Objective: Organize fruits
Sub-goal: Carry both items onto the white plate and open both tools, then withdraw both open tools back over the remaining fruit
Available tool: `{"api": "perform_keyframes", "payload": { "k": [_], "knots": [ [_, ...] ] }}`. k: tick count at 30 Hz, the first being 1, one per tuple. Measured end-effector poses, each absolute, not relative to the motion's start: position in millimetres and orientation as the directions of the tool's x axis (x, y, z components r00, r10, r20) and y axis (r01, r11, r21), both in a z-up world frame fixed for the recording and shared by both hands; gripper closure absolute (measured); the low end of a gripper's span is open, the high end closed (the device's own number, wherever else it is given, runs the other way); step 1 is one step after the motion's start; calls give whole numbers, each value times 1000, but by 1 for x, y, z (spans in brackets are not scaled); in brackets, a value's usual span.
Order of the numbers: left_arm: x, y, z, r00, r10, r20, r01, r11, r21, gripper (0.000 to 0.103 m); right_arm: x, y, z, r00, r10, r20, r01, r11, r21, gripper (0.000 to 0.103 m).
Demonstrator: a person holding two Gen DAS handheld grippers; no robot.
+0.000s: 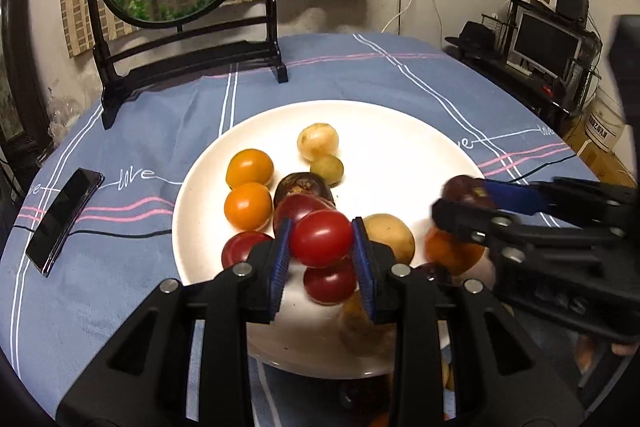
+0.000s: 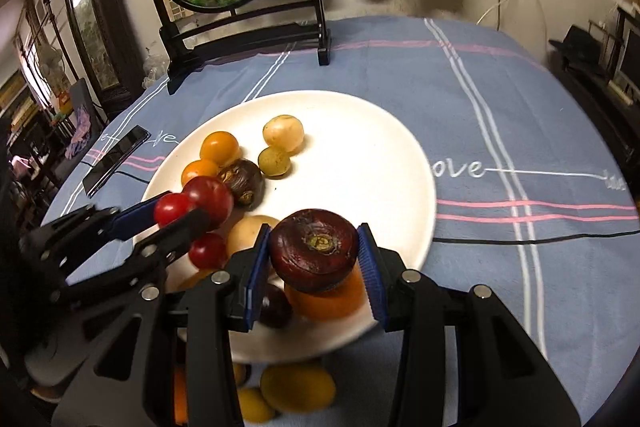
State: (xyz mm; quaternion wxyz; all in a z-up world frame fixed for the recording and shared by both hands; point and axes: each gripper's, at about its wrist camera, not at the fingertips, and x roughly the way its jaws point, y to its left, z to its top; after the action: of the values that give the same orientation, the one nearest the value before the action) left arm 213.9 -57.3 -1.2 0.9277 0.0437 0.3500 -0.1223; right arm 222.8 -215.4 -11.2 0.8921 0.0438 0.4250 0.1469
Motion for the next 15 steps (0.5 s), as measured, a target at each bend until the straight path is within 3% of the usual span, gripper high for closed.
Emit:
{"api": "perform_keyframes", "payload": {
  "k": [1,3,5,11,15],
  "knots": [
    [215,-56,-1,728,-191,-658,249,969,-6,61,226,-214,-13,592,300,-748,-227,953,202,59],
    [215,-50,-1,750,-162,-641,212,977,0,41,231,-215,-15,599,291,-746,-225,955,192,57],
    [216,-45,2,770,-139,-623,184,983,8,31,232,-219,-16,602,317,-733,-227,948,223,51],
    [205,-29,15,807,-131,-576,112,991,-69,23,223,-228,-15,616,335,-714,-221,942,251,44],
    [190,-33,23,855,-85,-511,87,996,-20,7,219,-229,-17,615,334,-714,-224,943,248,43]
  ]
}}
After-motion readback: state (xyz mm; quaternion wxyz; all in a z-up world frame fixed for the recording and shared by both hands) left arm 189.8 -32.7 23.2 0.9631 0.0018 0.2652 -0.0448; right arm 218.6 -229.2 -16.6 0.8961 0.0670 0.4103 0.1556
